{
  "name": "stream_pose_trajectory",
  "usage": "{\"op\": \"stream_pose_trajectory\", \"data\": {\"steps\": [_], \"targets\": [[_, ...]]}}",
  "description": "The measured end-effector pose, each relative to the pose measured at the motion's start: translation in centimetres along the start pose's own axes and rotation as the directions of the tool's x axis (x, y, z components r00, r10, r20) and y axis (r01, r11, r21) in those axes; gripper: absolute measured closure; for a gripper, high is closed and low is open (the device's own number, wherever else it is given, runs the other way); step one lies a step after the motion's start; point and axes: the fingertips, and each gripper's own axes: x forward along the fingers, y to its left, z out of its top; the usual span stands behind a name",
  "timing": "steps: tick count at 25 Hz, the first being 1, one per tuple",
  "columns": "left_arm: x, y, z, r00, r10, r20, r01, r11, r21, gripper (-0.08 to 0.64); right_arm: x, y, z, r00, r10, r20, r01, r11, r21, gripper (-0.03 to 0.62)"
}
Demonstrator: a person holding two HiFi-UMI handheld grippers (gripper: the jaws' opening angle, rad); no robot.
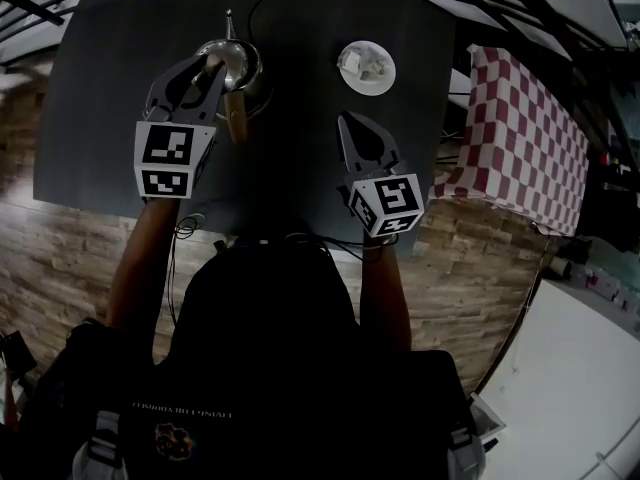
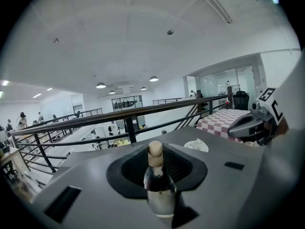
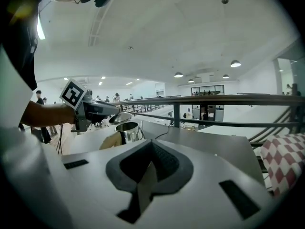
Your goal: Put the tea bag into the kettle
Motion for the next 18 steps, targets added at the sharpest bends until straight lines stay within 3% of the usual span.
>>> {"op": "stream_pose_trajectory", "data": {"steps": [18], "targets": [[3.1,-0.8,-1.8,0.998,-0.030,-0.047,0.029,0.999,-0.021,0.460,0.3,-1.8,-1.8,0.999,-0.011,-0.031,0.012,0.999,0.036,0.578]]}}
